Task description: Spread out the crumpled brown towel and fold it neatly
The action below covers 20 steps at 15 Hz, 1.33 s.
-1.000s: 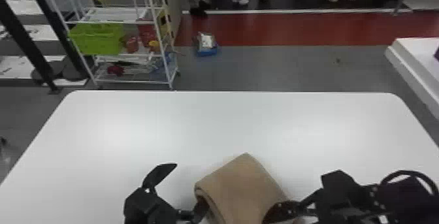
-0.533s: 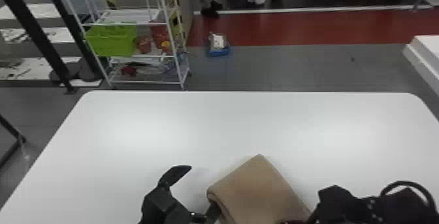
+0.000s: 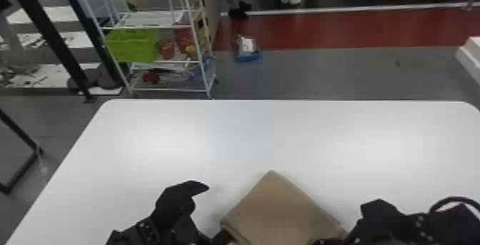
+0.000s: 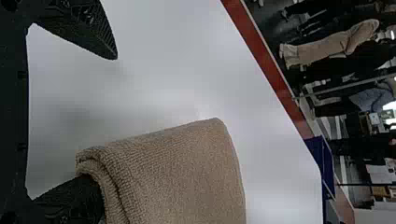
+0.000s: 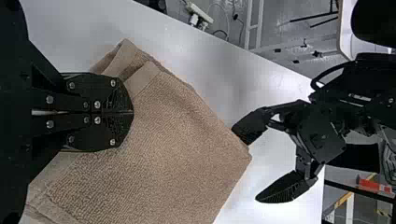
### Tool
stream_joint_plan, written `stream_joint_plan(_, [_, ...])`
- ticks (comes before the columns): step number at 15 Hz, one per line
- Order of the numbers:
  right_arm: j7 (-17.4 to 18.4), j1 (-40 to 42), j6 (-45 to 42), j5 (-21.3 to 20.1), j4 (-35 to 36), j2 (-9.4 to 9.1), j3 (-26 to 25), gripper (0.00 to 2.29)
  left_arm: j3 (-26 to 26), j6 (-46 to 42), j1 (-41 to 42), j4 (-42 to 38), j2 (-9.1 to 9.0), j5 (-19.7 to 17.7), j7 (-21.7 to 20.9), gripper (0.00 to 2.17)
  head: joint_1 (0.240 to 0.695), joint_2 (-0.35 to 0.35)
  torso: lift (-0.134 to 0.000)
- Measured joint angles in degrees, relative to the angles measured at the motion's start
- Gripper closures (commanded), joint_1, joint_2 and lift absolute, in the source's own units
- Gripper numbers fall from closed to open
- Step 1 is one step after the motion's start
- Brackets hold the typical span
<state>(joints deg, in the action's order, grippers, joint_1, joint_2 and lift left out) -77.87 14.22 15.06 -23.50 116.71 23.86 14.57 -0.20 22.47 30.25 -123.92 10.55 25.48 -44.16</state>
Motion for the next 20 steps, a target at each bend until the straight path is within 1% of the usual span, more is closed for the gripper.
stream_joint_plan(1, [0.00, -0.07, 0.02, 0.21, 0.04, -0.09, -0.04, 1.66, 1.56, 1.76, -0.95, -1.43, 0.04, 0.79, -6.18, 0.07, 0.695, 0.172, -0.122])
stream_joint_plan(2, [0.00, -0.11, 0.02, 0.29, 0.05, -0.17, -0.01, 1.66, 2.62, 2.85, -2.04, -2.12, 0.07, 1.88, -10.24, 0.06, 0.695, 0.180, -0.122])
stream_joint_plan(5, [0.00, -0.15, 0.45, 2.02, 0.20, -0.50, -0.31, 1.66, 4.73, 3.58, -4.85, -2.58, 0.79, 4.78, -19.12, 0.07, 0.695, 0.209, -0.122])
stream_joint_plan(8, [0.00, -0.16, 0.45, 3.30, 0.30, -1.04, -0.65, 1.66, 5.12, 2.98, -7.17, -2.08, 1.69, 7.87, -27.46, 0.08, 0.695, 0.223, -0.122])
stream_joint_plan(9, [0.00, -0.16, 0.42, 4.29, 0.39, -1.52, -1.15, 1.66, 4.88, 2.55, -7.69, -1.90, 2.09, 9.27, -29.71, 0.08, 0.695, 0.227, -0.122])
stream_joint_plan(10, [0.00, -0.16, 0.42, 5.77, 0.57, -2.19, -2.02, 1.66, 4.66, 1.71, -7.97, -1.82, 2.30, 10.90, -30.60, 0.08, 0.695, 0.232, -0.122])
stream_joint_plan(11, [0.00, -0.17, 0.47, 7.24, 0.68, -2.91, -2.93, 1.66, 4.81, 1.04, -8.07, -1.83, 2.35, 11.83, -30.77, 0.07, 0.695, 0.237, -0.122])
stream_joint_plan(12, [0.00, -0.35, 0.55, 9.19, 0.76, -3.86, -4.11, 1.66, 5.87, 0.22, -8.16, -2.03, 2.30, 11.87, -30.71, 0.07, 0.695, 0.252, -0.122])
stream_joint_plan(13, [0.00, -0.70, 0.72, 10.68, 0.78, -4.59, -4.94, 1.66, 7.59, -0.53, -8.22, -2.13, 2.05, 10.59, -30.32, 0.06, 0.695, 0.261, -0.122])
stream_joint_plan(14, [0.00, -1.10, 0.92, 12.06, 0.78, -5.29, -5.64, 1.66, 10.48, -1.07, -8.38, -2.18, 1.57, 7.19, -29.75, 0.06, 0.695, 0.273, -0.122])
stream_joint_plan(15, [0.00, -1.32, 1.11, 12.96, 0.73, -5.92, -6.07, 1.66, 13.76, -1.18, -8.65, -2.22, 1.04, 2.66, -29.83, 0.06, 0.695, 0.285, -0.122])
stream_joint_plan(16, [0.00, -1.42, 1.33, 13.60, 0.58, -6.48, -6.25, 1.66, 16.60, -1.08, -8.85, -2.26, 0.48, -1.60, -28.70, 0.06, 0.695, 0.296, -0.122])
stream_joint_plan(17, [0.00, -1.46, 1.44, 13.77, 0.39, -7.08, -6.18, 1.66, 18.54, -0.76, -8.94, -2.28, -0.22, -5.09, -26.09, 0.07, 0.695, 0.322, -0.122])
stream_joint_plan(18, [0.00, -1.61, 1.34, 13.17, -0.08, -8.05, -5.59, 1.66, 20.14, -0.02, -8.94, -2.20, -1.06, -9.21, -21.96, 0.07, 0.695, 0.338, -0.122])
stream_joint_plan(19, [0.00, -2.14, 1.20, 12.02, -0.96, -8.97, -4.57, 1.66, 20.84, 0.90, -8.82, -1.97, -1.73, -12.44, -18.37, 0.07, 0.695, 0.350, -0.122])
stream_joint_plan(20, [0.00, -3.32, 1.06, 10.01, -2.64, -10.03, -2.94, 1.66, 21.15, 1.63, -8.45, -1.80, -2.68, -15.61, -14.29, 0.07, 0.695, 0.350, -0.122])
